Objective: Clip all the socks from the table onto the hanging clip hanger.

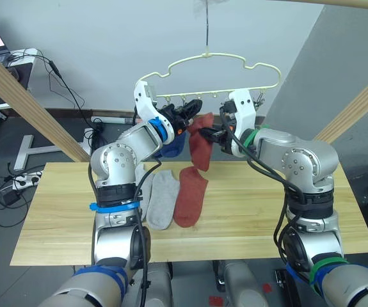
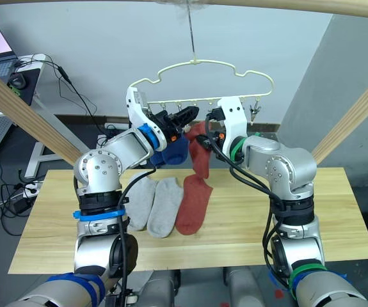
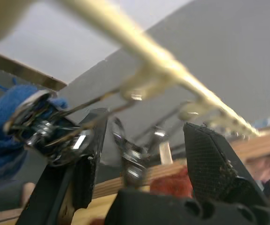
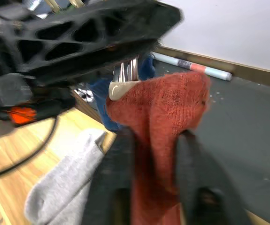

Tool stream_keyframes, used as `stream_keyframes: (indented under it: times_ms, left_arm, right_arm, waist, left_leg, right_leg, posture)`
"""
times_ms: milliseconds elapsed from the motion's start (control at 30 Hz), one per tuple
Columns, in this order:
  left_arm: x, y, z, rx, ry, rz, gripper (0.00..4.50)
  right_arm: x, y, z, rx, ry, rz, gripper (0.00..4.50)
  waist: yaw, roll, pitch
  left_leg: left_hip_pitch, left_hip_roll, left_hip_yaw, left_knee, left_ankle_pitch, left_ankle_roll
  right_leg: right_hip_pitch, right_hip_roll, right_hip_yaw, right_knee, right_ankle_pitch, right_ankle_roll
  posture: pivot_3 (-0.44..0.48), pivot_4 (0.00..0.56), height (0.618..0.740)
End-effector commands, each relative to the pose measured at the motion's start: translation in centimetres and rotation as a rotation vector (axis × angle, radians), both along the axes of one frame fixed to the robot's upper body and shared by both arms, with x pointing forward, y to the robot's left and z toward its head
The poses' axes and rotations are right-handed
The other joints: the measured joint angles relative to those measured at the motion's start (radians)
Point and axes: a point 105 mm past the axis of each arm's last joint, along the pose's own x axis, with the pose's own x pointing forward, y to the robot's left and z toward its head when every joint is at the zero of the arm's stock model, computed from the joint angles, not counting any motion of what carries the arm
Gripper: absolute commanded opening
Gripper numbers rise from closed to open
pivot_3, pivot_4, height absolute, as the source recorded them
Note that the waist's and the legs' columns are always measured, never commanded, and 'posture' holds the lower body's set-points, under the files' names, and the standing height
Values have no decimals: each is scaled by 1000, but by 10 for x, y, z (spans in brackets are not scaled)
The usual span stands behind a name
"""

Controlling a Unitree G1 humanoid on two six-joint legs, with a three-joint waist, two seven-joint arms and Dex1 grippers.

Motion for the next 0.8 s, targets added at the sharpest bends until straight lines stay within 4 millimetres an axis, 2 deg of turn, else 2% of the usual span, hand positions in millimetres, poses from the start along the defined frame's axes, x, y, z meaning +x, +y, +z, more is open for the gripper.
stream_keyframes:
  times_ms: [33,100,467,600,800]
  left_arm:
    - [-18,-5,6,90,-100,-87,2874]
    - [-26,-2,3,131,-125,-126,2874]
    - [-64,22,-3,371,-323,-283,2874]
    - [-68,23,4,404,-407,-343,2874]
    - [-67,23,19,420,-512,-409,2874]
  right_arm:
    - [-7,0,7,-5,-46,17,2565]
    - [-8,-4,4,-13,-45,13,3292]
    - [-21,-19,-16,-82,-52,-63,3292]
    - [-19,-28,-18,-100,-80,-176,3292]
    - [-14,-45,-9,-54,-151,-374,3292]
  waist:
    - [0,0,0]
    - [1,0,0]
    - [9,0,0]
    - [22,0,0]
    - [27,0,0]
  left_leg:
    - [0,0,0,0,0,0]
    - [0,0,0,-1,0,0]
    - [-2,0,0,-1,0,0]
    - [-3,0,0,-1,0,0]
    - [-8,0,0,0,0,0]
  right_leg:
    - [0,0,0,0,0,0]
    - [-1,0,0,0,0,0]
    - [-3,0,0,0,0,0]
    - [-4,0,0,0,0,0]
    - [-9,0,0,1,0,0]
  posture:
    - [-26,286,740]
    - [-10,284,740]
    - [37,273,740]
    - [37,266,740]
    - [29,252,740]
